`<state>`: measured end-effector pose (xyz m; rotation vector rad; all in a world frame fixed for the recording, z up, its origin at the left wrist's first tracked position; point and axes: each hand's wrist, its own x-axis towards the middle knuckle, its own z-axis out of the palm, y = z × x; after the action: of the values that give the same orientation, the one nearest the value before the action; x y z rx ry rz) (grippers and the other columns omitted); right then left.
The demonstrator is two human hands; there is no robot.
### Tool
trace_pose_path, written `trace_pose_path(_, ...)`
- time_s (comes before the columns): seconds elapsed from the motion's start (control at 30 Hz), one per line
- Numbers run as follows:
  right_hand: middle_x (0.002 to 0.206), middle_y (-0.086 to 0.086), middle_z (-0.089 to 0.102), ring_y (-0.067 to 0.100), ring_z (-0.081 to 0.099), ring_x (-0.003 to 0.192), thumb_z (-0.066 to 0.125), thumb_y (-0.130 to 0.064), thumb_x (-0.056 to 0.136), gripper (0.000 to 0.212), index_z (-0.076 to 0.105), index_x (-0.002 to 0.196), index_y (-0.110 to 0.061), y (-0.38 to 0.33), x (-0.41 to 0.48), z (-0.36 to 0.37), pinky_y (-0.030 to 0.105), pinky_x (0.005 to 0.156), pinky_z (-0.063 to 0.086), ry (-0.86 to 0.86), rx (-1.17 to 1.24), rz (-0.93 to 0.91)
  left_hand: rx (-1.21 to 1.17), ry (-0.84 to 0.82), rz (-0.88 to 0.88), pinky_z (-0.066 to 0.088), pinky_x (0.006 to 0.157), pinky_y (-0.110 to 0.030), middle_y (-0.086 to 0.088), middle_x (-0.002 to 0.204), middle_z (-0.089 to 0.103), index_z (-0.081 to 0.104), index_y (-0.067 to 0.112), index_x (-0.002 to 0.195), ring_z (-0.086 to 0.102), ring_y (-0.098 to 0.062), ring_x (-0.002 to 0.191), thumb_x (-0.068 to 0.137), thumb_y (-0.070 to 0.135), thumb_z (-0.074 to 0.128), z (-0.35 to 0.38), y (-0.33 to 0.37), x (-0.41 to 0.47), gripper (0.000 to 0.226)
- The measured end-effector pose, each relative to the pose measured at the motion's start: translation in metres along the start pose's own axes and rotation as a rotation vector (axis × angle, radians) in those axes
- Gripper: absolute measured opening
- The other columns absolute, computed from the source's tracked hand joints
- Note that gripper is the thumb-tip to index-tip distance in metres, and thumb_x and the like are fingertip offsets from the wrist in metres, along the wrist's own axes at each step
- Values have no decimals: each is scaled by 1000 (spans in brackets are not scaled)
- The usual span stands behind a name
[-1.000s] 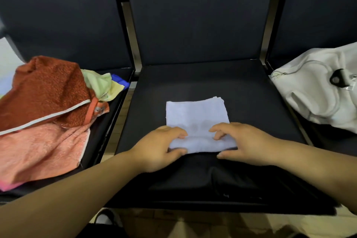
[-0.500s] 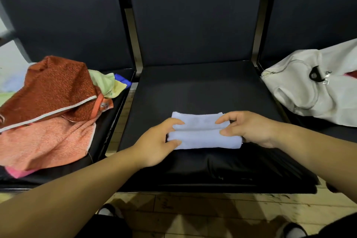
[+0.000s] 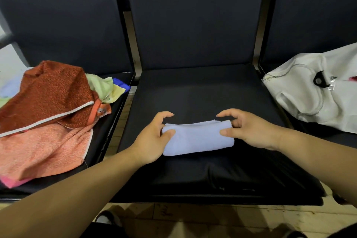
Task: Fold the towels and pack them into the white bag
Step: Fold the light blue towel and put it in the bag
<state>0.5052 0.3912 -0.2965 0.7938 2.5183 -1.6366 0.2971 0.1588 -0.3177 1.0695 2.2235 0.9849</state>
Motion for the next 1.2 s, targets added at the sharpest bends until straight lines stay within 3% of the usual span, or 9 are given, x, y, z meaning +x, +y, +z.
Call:
trace_pose_path(0.17,110,-2,75,11,73,95,67,-21,97,33,56,126,-35,3,14,8,25,75,57,14,139,51,-30,96,-46,54,73,-35,-5,82,64,40,43,136,65,-19,78,100,32,59,4,-3,10,42)
trace_pose_path(0.43,110,4,70,18,73,94,68,-28,96,33,54,125,-36,15,31,13,38,77,64,73,129,153,122,78,-55,47,66,-25,-1,76,62,38,41,140,63,-15,74,101,35,56,5,1,26,44)
trace_pose_path(0.57,88,-4,67,13,68,82,72,-36,90,39,49,121,-42,19,33,12,28,75,56,117,-129,110,279,140,-121,51,70,-28,7,91,59,39,36,135,62,-11,78,96,38,63,11,10,33,46)
trace_pose_path(0.67,116,-15,51,6,51,111,74,-32,88,47,51,126,-47,16,33,10,18,89,41,163,-390,-107,511,250,2,46,71,-27,10,110,37,45,30,122,56,-13,83,92,36,70,13,14,34,40)
trace_pose_path(0.73,134,-23,37,-3,33,127,71,-29,91,46,55,127,-52,8,35,5,15,99,33,80,-481,-251,470,222,93,42,73,-25,11,102,42,50,29,109,52,-10,82,92,28,69,13,13,35,25)
trace_pose_path(0.83,143,-31,35,-12,27,138,67,-36,95,36,60,121,-60,1,39,6,17,110,31,-148,-422,-276,362,105,151,46,74,-27,12,89,53,55,31,95,53,-7,83,96,24,63,11,6,34,11)
trace_pose_path(0.93,149,-25,33,-8,33,138,64,-43,97,28,64,118,-62,2,41,10,16,113,29,-259,-438,-228,322,8,199,48,86,-26,15,102,58,60,34,111,53,-5,99,99,36,59,5,-3,28,13)
trace_pose_path(1.07,129,-29,56,-11,49,123,71,-42,92,23,70,111,-55,-10,44,1,13,109,35,-397,-463,-132,410,-164,198,38,102,-25,22,131,42,57,45,133,40,-3,120,87,71,45,0,-12,20,54)
trace_pose_path(1.2,112,-21,65,2,61,106,79,-39,84,17,73,98,-47,-24,50,0,25,99,49,-413,-414,-81,493,-193,156,31,111,-30,18,135,35,47,52,143,31,-5,125,97,60,50,3,-13,21,47)
